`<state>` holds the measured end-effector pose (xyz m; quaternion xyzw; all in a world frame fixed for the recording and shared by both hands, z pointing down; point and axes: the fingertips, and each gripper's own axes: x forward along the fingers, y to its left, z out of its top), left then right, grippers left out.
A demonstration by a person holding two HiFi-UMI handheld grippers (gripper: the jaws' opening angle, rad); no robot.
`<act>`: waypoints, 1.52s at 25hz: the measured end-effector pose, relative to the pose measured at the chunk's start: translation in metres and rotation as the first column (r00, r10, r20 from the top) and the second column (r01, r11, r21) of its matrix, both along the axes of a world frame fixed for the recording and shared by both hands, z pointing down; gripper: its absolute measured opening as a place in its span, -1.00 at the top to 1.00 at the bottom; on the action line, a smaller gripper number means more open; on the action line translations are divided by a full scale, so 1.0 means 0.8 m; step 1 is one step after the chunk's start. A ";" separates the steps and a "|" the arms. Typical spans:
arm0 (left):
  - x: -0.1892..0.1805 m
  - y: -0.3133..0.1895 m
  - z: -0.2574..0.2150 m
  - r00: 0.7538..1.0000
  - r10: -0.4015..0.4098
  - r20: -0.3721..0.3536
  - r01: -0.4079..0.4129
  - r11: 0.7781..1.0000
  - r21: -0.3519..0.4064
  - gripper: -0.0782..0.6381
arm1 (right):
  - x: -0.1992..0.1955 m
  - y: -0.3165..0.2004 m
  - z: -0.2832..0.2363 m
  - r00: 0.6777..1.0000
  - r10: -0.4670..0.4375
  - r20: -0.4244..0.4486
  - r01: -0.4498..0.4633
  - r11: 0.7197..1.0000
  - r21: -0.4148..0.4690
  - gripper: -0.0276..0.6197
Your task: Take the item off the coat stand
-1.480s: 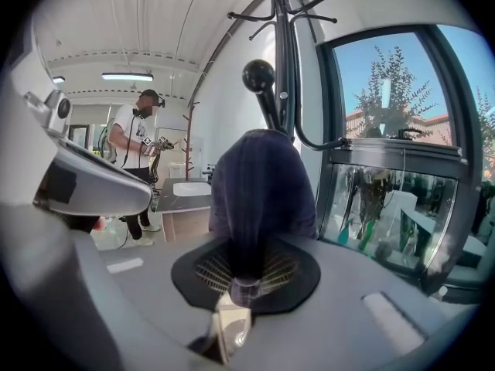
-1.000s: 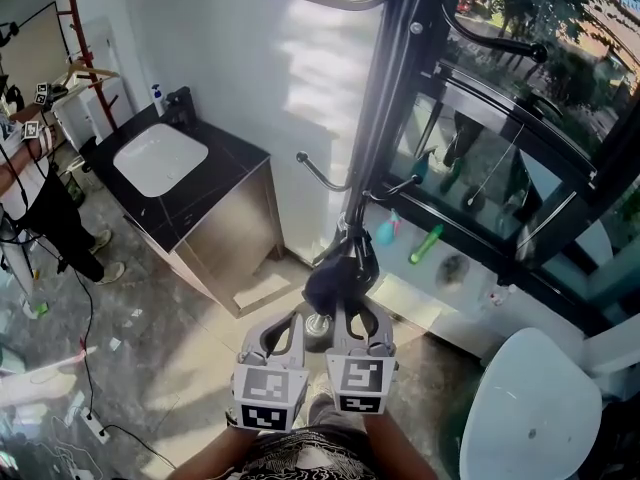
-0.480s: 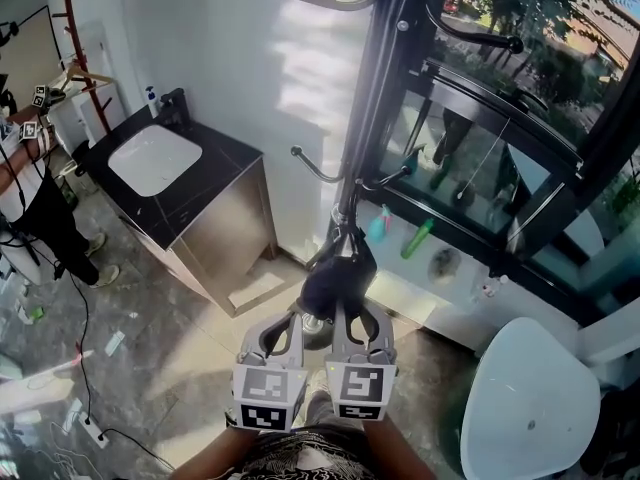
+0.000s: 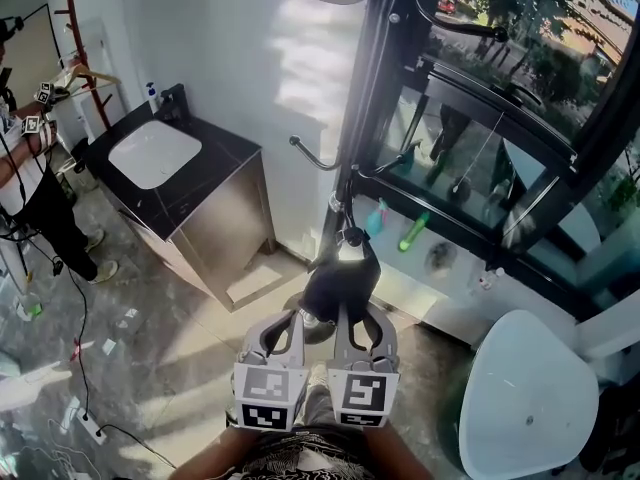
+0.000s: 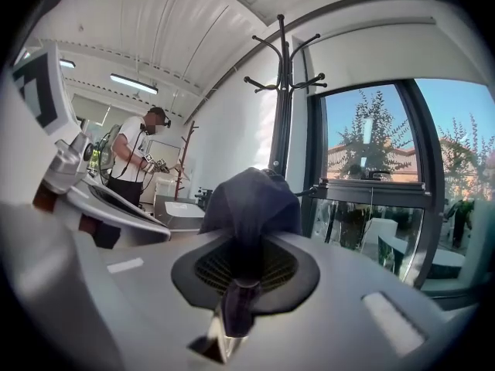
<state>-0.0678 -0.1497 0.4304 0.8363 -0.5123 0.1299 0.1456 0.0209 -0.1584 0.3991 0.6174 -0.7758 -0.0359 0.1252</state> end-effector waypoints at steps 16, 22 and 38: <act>0.002 0.031 0.009 1.000 -0.017 -0.023 0.018 1.000 0.012 0.77 | -0.006 0.055 0.003 0.999 -0.039 0.026 0.040 0.999 -0.015 0.81; 0.003 0.042 0.016 1.000 -0.013 -0.016 0.013 1.000 0.006 0.77 | 0.003 0.069 0.020 0.999 -0.032 0.016 0.033 0.998 -0.047 0.81; 0.069 0.042 0.017 0.991 0.133 0.001 -0.133 0.991 0.025 0.77 | 0.067 0.072 0.022 0.993 0.103 0.053 -0.099 0.992 -0.076 0.81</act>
